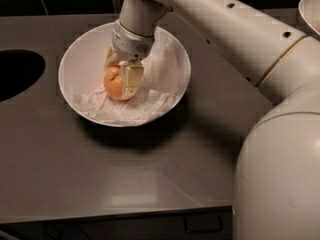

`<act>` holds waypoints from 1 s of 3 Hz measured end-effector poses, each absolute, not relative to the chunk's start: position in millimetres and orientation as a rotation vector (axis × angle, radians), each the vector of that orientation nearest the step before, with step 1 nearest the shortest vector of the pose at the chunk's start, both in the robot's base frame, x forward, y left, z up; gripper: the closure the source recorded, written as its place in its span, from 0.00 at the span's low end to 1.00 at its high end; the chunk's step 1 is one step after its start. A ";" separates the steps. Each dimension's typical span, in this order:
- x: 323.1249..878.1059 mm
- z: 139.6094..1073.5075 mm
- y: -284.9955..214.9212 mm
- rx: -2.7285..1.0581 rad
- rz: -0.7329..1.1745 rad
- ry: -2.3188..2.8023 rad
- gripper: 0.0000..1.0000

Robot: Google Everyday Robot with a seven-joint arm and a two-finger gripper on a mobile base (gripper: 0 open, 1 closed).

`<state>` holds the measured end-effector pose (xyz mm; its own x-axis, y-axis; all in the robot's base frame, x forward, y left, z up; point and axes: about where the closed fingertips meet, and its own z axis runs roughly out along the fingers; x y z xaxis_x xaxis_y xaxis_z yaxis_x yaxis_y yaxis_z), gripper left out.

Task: Pick orange from white bowl

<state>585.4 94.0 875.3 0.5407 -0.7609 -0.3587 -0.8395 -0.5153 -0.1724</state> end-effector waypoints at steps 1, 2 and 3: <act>585.7 874.8 94.2 -2.461 0.342 1.324 0.68; 585.9 874.4 94.5 -2.464 0.343 1.324 0.79; 586.2 874.4 94.7 -2.464 0.350 1.319 0.95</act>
Offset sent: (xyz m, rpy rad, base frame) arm -0.0014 -0.0043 0.0005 -0.0232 0.0166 0.0077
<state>586.2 94.7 874.4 0.5430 -0.7579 -0.3616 -0.8375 -0.5205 -0.1664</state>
